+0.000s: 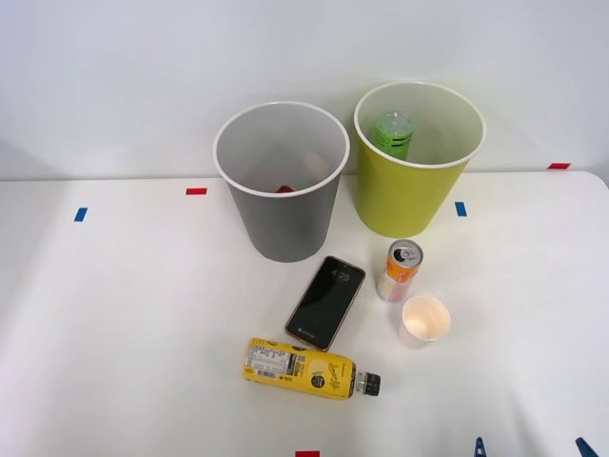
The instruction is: Put cans in the gray bin, plastic bottles in the light green bin
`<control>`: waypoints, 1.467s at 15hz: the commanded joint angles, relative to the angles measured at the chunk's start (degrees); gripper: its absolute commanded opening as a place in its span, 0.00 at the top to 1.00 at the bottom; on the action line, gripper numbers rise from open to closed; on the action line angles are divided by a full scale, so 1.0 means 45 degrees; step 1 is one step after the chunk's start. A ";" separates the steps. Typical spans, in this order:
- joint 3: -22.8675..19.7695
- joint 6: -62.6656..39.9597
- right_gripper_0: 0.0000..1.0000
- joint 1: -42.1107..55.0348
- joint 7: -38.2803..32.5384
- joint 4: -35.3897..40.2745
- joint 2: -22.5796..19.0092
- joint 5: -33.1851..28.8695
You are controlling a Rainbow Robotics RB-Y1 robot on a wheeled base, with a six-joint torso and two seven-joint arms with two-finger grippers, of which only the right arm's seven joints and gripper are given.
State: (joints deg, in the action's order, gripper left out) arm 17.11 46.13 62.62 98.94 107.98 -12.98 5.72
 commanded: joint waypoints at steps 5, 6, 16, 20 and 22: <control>0.1198 0.0023 0.00 0.0069 -0.0013 -0.0714 -0.0299 -0.0587; 0.1354 0.0121 0.00 0.0069 0.0006 -0.0714 -0.0299 -0.0587; 0.1413 0.0199 0.00 0.0049 -0.0033 -0.0714 -0.0318 -0.0548; 0.1413 0.0199 0.00 0.0049 -0.0033 -0.0714 -0.0318 -0.0548; 0.1413 0.0199 0.00 0.0049 -0.0033 -0.0714 -0.0318 -0.0548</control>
State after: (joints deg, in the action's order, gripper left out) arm 23.47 47.03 62.85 98.80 104.77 -14.41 3.24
